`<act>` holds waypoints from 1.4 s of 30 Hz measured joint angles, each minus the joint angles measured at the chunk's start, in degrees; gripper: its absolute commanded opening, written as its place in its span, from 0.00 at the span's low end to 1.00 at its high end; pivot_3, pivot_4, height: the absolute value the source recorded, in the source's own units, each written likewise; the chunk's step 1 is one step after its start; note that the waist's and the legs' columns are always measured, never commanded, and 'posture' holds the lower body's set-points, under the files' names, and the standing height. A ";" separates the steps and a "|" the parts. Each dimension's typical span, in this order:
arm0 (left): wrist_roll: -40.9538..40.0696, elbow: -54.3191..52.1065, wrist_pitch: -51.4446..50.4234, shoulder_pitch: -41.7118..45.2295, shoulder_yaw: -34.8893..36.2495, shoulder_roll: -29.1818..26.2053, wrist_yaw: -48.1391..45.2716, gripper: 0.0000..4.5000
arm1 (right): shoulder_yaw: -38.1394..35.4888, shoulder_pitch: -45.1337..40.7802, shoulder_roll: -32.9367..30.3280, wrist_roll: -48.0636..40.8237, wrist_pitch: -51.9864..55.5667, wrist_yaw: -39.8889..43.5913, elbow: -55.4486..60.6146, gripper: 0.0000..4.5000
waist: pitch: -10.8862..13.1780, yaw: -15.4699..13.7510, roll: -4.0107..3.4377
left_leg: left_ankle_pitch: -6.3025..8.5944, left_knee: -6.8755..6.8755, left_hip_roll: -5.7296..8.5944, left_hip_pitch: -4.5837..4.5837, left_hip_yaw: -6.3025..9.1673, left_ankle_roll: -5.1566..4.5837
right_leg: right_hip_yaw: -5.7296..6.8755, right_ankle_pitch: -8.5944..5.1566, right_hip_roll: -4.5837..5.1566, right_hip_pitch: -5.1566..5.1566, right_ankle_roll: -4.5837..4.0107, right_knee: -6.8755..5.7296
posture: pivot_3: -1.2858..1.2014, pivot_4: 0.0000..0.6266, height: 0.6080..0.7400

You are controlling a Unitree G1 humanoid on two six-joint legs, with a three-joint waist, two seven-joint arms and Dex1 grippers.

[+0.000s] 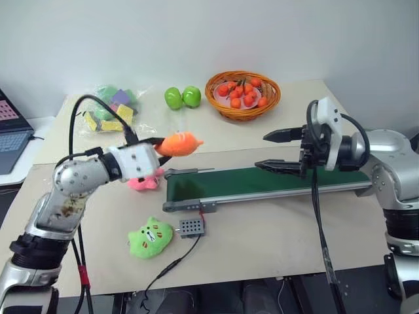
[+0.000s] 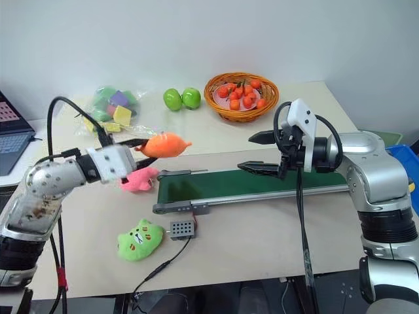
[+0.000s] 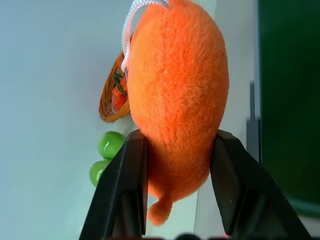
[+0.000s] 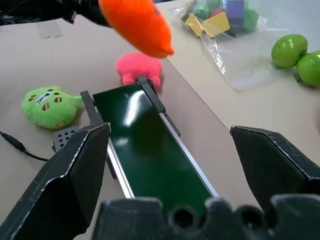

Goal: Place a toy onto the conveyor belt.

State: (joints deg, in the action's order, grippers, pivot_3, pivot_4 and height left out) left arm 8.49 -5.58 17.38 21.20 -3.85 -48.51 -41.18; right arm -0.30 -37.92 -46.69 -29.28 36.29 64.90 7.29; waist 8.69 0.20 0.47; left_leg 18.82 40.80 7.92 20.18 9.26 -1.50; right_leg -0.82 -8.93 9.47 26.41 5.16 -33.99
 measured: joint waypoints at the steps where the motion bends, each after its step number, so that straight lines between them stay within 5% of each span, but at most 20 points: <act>1: 2.35 1.35 4.08 -0.34 -0.45 -0.16 1.04 0.40 | 0.00 0.00 0.01 0.00 -0.01 -0.04 0.00 1.00 | 0.00 -0.10 0.00 | 0.00 0.00 0.00 0.01 0.00 0.00 | 0.00 0.00 0.00 0.00 0.00 0.00 | 0.52 0.24 1.00; 11: 23.62 11.85 28.19 -0.05 -3.89 -0.73 16.94 0.40 | -0.04 0.18 0.26 -0.01 -0.01 -0.79 0.12 1.00 | 0.00 -0.34 -0.01 | 0.00 0.00 0.01 0.01 -0.01 -0.01 | 0.01 0.01 0.00 0.00 0.01 -0.02 | 0.52 0.24 1.00; 28: 36.56 28.27 35.06 7.65 -11.64 3.43 31.53 0.40 | -0.29 0.73 -0.21 -0.07 0.00 -1.52 1.15 1.00 | 0.00 -0.25 -0.01 | 0.00 0.04 0.03 0.01 -0.01 -0.02 | 0.02 0.02 0.00 0.01 0.03 -0.07 | 0.52 0.24 1.00; 31: 35.86 29.54 35.26 8.08 -12.56 3.52 31.18 0.52 | -0.31 0.75 -0.43 -0.07 0.00 -1.62 1.18 1.00 | 0.00 -0.20 -0.01 | 0.00 0.04 0.03 0.01 -0.02 -0.02 | 0.02 0.02 0.00 0.01 0.04 -0.07 | 0.52 0.24 1.00; 37: 30.17 30.12 35.24 8.49 -13.01 3.49 29.04 0.99 | -0.44 1.08 -0.91 -0.13 0.01 -1.79 1.34 1.00 | -0.01 -0.04 -0.01 | 0.00 0.05 0.02 0.00 -0.01 -0.02 | 0.02 0.02 0.00 0.01 0.04 -0.09 | 0.52 0.24 1.00; 42: 13.82 28.65 28.56 5.21 -10.49 0.03 17.19 0.99 | -1.11 2.74 -1.69 -0.24 0.03 -1.86 2.00 1.00 | -0.01 0.76 -0.02 | 0.00 0.05 0.01 0.01 -0.03 -0.02 | 0.00 0.02 0.01 0.07 0.04 -0.12 | 0.52 0.24 1.00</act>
State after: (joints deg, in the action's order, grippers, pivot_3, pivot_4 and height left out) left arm 22.31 23.07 45.94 26.41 -14.34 -48.48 -23.99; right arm -1.41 -35.18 -48.38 -29.52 36.32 63.04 9.28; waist 8.68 0.96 0.45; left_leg 18.82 40.85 7.93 20.19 9.23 -1.52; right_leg -0.82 -8.90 9.48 26.48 5.20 -34.11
